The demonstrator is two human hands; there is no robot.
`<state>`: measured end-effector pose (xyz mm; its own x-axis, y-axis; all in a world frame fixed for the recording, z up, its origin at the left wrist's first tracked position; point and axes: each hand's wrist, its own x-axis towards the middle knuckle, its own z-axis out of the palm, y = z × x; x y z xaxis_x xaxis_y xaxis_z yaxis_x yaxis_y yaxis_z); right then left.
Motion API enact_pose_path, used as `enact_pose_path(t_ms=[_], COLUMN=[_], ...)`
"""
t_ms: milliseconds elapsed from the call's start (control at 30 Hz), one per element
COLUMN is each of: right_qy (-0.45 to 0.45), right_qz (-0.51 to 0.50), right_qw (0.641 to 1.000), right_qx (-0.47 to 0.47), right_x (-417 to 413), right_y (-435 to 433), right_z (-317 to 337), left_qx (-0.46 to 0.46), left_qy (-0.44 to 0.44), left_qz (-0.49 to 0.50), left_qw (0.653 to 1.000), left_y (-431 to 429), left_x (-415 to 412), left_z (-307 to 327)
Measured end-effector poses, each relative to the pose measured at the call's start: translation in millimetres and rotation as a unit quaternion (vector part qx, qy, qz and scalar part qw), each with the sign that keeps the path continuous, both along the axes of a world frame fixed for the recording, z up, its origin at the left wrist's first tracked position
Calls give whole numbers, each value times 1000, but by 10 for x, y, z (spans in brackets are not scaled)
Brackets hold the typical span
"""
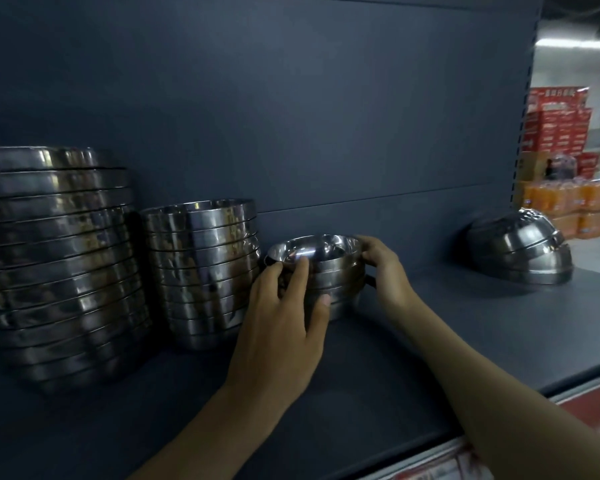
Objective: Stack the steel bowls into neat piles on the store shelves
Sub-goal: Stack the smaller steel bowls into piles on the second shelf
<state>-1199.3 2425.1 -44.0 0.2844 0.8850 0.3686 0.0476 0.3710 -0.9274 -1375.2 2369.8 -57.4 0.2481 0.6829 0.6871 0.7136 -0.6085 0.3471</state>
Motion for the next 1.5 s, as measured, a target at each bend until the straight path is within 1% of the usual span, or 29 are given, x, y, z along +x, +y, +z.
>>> enact_pose_path(t_ms=[133,267,467,633,800,900,1067,1133,1200,1267,1300,1367,1433,1500], right_qy=[12,21,-3,-4,-26,-57,-46,-67,-66,-38,-9,26,15,-9], right_qz=[9,6,14,33,82,86,115,98,67,52,49,67,92,102], right_qw=[1000,1000,1000,999,995,993,987,984,982,978,976,967,960,959], right_qx=[5,3,-1,6,49,63,105,135,162,199,213,245,264,265], right_x=[-1,-3,14,2,26,43,48,34,9,-32,-67,-183,-353,-567], right_y=[3,-11,-38,-60,-73,-80,-149,-173,-200,-259,-299,-364,-383,-359], right_z=[-15,-19,-22,-15,7,43,134,233,416,679,819,1075,1254,1340], left_qx=[24,34,20,-36,-47,-57,-37,-37,-22,-5,5,35,66,77], left_qy=[18,6,-2,-22,1,-17,-34,-41,-52,-83,-102,-135,-169,-184], left_qz=[12,0,8,22,22,13,-28,-55,-77,-105,-118,-126,-116,-96], left_qw=[999,999,1000,999,999,998,998,997,995,991,988,982,977,975], left_y=[-22,-13,-19,-61,-61,-70,-80,-99,-118,-157,-181,-230,-248,-239], left_x=[0,-9,7,15,42,19,-22,-33,-55,-80,-92,-148,-264,-430], left_z=[-24,-25,-39,-28,26,65,158,222,313,462,557,751,913,1017])
